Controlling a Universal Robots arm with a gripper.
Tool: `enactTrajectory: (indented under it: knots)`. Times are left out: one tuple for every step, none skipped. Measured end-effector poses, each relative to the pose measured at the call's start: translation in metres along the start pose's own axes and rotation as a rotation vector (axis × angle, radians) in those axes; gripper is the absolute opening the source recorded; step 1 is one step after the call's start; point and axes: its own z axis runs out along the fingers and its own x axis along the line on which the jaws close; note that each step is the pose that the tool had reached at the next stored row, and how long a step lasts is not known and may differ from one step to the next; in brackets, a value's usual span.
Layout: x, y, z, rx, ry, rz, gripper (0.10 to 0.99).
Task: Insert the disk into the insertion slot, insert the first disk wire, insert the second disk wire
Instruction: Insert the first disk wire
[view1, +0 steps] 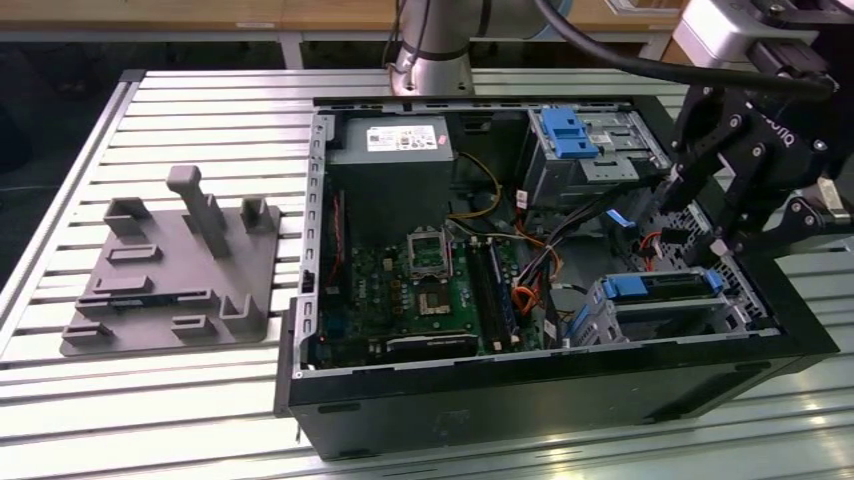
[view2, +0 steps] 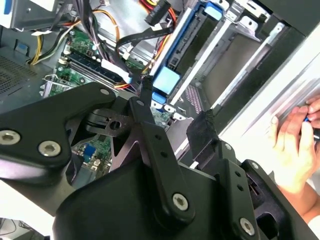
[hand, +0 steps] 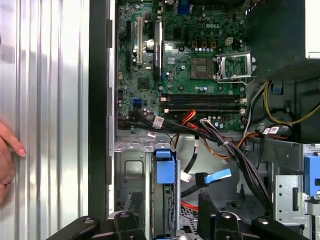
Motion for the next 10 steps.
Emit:
enactTrajectory:
  knots:
    - [-0.0001,0.0,0.0,0.0,0.005,0.007,0.557]
    - [-0.0002,0.0,0.0001,0.001,0.0097,0.013,0.557]
    - [-0.0006,0.0,0.0001,0.001,0.015,0.018,0.557]
    - [-0.0013,-0.0006,0.0001,0.001,0.0195,0.021,0.557]
    - [-0.0023,-0.0017,0.0001,0.002,0.0234,0.023,0.557]
    - [-0.0035,-0.0026,0.0001,0.002,0.0257,0.024,0.557]
    - [-0.0048,-0.0036,0.0002,0.002,0.0277,0.025,0.557]
    - [-0.0064,-0.0043,0.0002,0.002,0.0291,0.026,0.557]
    - [-0.0085,-0.0049,0.0003,0.002,0.0298,0.027,0.557]
    - [-0.0114,-0.0054,0.0007,0.002,0.0298,0.027,0.557]
